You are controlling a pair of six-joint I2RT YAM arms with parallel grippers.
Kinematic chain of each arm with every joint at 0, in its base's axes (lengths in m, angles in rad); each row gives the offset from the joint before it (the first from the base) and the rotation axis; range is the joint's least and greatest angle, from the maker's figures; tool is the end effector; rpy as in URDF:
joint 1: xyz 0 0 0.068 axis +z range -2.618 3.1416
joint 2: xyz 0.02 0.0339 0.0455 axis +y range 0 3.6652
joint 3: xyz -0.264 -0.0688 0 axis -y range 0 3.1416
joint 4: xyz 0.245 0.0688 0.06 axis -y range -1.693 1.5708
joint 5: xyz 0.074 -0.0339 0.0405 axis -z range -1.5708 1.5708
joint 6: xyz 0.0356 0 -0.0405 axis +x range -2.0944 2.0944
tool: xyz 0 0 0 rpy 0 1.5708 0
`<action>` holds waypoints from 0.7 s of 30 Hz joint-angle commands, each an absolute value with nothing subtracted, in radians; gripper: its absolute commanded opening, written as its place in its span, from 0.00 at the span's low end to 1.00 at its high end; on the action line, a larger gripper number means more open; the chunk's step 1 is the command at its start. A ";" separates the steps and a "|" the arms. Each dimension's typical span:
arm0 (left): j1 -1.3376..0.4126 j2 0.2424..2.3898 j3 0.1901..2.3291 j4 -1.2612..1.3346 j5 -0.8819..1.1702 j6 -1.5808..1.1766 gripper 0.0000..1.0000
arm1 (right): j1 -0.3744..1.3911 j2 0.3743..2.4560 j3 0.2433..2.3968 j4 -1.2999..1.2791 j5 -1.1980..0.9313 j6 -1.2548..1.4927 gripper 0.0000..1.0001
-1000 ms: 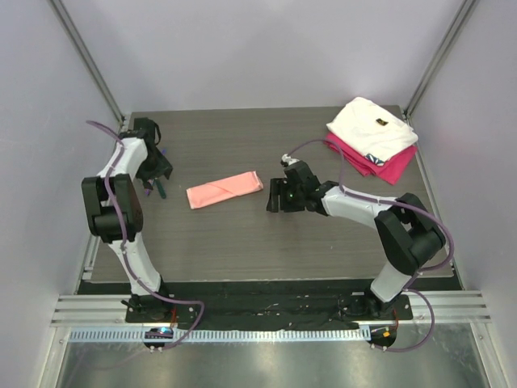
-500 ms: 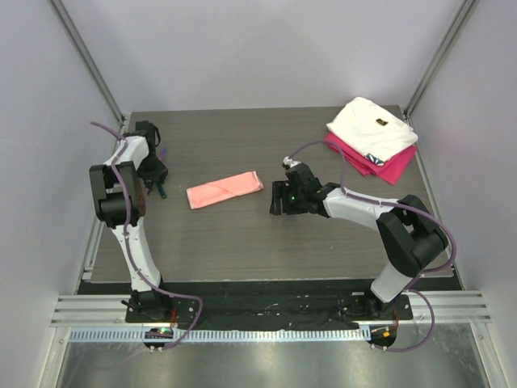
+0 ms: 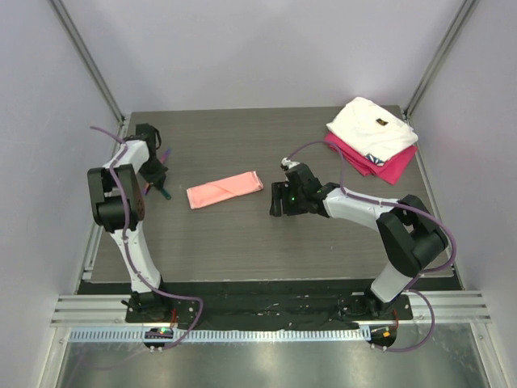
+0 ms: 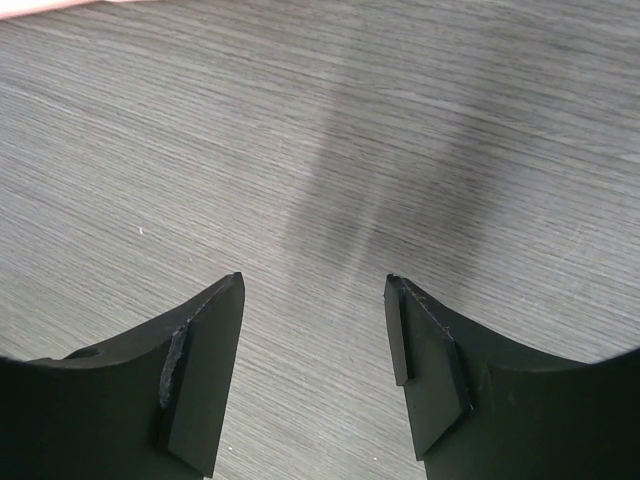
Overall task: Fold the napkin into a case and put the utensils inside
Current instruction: Pick up the spoon from the corner of the board, then pass from the left arm to the right
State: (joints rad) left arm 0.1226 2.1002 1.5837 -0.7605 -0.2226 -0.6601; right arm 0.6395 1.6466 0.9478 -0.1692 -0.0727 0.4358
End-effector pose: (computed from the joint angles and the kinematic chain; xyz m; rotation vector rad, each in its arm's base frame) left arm 0.4233 0.0601 0.1685 -1.1085 2.5653 0.1913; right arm 0.2688 0.2032 0.1815 -0.2895 2.5019 0.5515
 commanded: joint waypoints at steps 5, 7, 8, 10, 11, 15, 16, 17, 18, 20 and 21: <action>0.089 1.722 1.416 -0.805 -0.169 -0.716 0.00 | 0.649 1.586 0.966 -0.169 -0.135 0.379 0.76; 0.052 1.574 1.346 -0.799 -0.149 -0.762 0.00 | 0.666 1.578 0.974 -0.134 -0.220 0.361 0.79; 0.035 1.525 1.265 -0.767 -0.124 -0.799 0.00 | 0.673 1.580 0.989 -0.115 -0.257 0.357 0.79; -0.035 1.412 1.217 -0.764 -0.104 -0.845 0.00 | 0.689 1.586 1.002 -0.043 -0.339 0.388 0.79; -0.058 1.384 1.198 -0.768 -0.100 -0.865 0.00 | 0.710 1.589 1.014 -0.014 -0.398 0.399 0.80; -0.181 1.270 1.122 -0.761 -0.068 -0.980 0.00 | 0.782 1.618 1.083 0.075 -0.439 0.423 0.80; -0.219 1.243 1.117 -0.764 -0.066 -0.992 0.00 | 0.801 1.623 1.094 0.087 -0.440 0.425 0.79; -0.236 1.230 1.112 -0.772 -0.066 -1.003 0.00 | 0.811 1.623 1.104 0.106 -0.448 0.440 0.79; -0.250 1.220 1.106 -0.776 -0.069 -1.014 0.00 | 0.830 1.624 1.108 0.145 -0.460 0.451 0.78; -0.284 1.177 1.074 -0.767 -0.071 -1.054 0.00 | 0.839 1.632 1.123 0.178 -0.465 0.483 0.76; -0.291 1.163 1.063 -0.758 -0.068 -1.068 0.00 | 0.844 1.643 1.134 0.190 -0.478 0.503 0.73</action>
